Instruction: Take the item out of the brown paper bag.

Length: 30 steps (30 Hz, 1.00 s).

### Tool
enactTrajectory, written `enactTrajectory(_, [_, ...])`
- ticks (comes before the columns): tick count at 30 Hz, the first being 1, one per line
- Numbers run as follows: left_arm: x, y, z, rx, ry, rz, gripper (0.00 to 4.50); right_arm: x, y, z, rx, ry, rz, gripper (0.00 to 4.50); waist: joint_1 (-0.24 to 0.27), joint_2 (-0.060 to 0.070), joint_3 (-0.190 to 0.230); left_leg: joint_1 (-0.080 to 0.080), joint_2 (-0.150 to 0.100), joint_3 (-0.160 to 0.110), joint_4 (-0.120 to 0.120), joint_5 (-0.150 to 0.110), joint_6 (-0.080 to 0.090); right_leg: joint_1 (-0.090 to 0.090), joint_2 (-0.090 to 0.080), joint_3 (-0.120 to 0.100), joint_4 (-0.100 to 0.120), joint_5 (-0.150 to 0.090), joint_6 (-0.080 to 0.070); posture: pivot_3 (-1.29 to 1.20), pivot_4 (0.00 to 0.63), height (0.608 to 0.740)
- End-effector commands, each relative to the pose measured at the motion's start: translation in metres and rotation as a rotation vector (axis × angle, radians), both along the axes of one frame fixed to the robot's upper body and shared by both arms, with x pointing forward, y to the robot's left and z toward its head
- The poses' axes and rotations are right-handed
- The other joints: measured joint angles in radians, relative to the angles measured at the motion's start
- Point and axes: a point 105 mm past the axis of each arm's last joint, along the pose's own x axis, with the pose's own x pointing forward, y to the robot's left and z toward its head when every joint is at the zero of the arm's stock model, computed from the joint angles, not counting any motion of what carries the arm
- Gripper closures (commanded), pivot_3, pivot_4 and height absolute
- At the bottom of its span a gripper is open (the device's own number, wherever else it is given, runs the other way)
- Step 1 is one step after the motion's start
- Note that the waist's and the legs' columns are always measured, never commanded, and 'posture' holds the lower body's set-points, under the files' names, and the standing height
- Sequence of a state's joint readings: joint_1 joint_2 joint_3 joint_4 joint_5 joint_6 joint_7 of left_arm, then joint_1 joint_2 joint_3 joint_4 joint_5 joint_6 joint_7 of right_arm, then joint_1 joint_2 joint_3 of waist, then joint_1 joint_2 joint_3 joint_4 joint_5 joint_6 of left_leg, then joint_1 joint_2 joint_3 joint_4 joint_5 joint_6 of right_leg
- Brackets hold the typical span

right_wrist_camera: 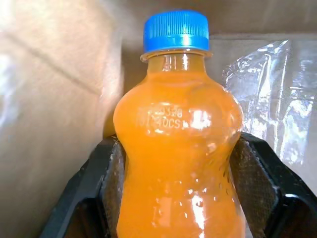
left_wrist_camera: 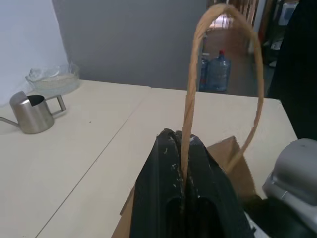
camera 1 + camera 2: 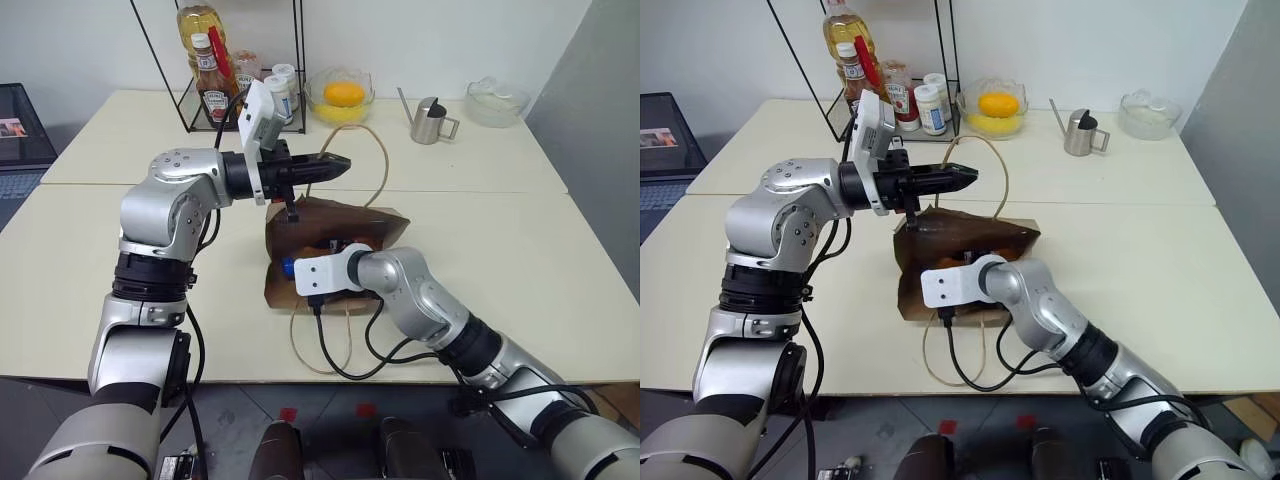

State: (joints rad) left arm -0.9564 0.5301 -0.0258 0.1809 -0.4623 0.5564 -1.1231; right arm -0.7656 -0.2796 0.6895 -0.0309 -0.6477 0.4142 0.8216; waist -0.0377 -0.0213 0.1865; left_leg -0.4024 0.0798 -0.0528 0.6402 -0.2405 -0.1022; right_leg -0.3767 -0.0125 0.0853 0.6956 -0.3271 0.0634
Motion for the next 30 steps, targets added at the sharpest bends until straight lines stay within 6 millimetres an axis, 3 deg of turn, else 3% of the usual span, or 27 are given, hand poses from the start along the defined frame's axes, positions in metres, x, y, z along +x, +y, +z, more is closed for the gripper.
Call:
enactTrajectory(1, [0.000, 0.003, 0.009, -0.009, -0.051, 0.010, 4.50, 0.002, -0.009, 0.019, 0.048, -0.055, 0.007, 1.81, 0.000, 0.000, 0.000, 0.000, 0.000, 0.000, 0.000, 0.000, 0.000, 0.000, 0.000, 0.000, 0.000, 0.000, 0.000, 0.00, 0.150, 0.740])
enactTrajectory(7, [0.002, 0.003, 0.008, -0.006, -0.059, 0.016, 4.50, -0.008, -0.009, 0.035, 0.123, -0.073, 0.038, 1.90, 0.000, 0.000, 0.000, 0.000, 0.000, 0.000, 0.000, 0.000, 0.000, 0.000, 0.000, 0.000, 0.000, 0.000, 0.000, 0.00, 0.150, 0.740])
enactTrajectory(11, [0.004, 0.003, 0.007, -0.004, -0.063, 0.022, 4.50, -0.021, -0.004, 0.058, 0.272, -0.054, 0.067, 2.00, 0.000, 0.000, 0.000, -0.001, 0.000, 0.000, -0.001, 0.000, 0.000, -0.002, 0.000, 0.000, 0.000, 0.000, 0.000, 0.00, 0.150, 0.740])
enactTrajectory(18, [0.006, 0.001, 0.005, -0.002, -0.066, 0.019, 4.50, -0.045, -0.001, 0.078, 0.379, -0.052, 0.174, 2.06, 0.000, 0.000, 0.000, -0.004, 0.000, 0.000, -0.001, 0.000, 0.000, -0.004, 0.000, 0.000, 0.000, 0.000, 0.000, 0.00, 0.150, 0.740])
enactTrajectory(30, [0.011, -0.001, 0.002, -0.001, -0.062, 0.021, 4.50, -0.063, -0.020, 0.104, 0.507, -0.105, 0.240, 2.07, 0.004, 0.000, 0.000, -0.008, 0.000, 0.000, 0.000, 0.000, 0.000, -0.008, 0.000, 0.000, 0.000, 0.000, 0.000, 0.00, 0.150, 0.740])
